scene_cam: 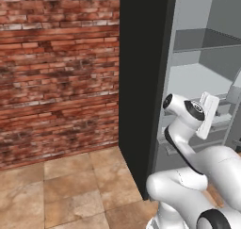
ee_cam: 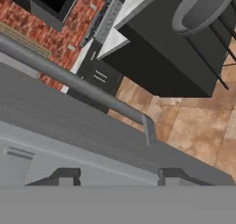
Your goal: Place one of the steaks on the plate and the other in the bowl. Then place the bowl in the fridge.
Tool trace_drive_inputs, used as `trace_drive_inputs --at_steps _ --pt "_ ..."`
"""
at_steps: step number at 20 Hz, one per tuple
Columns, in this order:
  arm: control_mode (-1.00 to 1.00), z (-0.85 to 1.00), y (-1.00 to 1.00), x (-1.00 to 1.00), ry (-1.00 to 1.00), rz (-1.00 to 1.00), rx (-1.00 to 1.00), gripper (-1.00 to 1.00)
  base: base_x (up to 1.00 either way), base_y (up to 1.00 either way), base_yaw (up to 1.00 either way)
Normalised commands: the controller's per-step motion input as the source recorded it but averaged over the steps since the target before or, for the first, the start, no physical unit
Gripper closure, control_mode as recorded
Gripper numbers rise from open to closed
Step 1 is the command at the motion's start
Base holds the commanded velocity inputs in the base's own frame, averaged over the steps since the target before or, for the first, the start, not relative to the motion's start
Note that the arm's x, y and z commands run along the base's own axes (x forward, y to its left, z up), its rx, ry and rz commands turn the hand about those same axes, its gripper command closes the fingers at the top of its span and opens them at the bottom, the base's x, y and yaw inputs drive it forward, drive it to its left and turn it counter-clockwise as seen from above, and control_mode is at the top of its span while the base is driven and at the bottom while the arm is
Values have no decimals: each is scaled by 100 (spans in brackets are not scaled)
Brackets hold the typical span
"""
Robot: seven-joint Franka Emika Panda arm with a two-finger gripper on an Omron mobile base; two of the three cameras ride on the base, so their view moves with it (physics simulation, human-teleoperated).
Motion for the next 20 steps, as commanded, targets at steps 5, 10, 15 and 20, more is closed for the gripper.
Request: trace_drive_inputs --at_steps 5,10,15,20 --pt "-100 -20 -17 14 5 0 0 100 0 0 0" --pt "-100 -26 -14 33 9 0 -1 100 0 0 0" --pt "-100 -21 -19 28 7 0 0 100 0 0 0" --pt "-100 -10 -32 8 0 0 0 100 0 0 0"
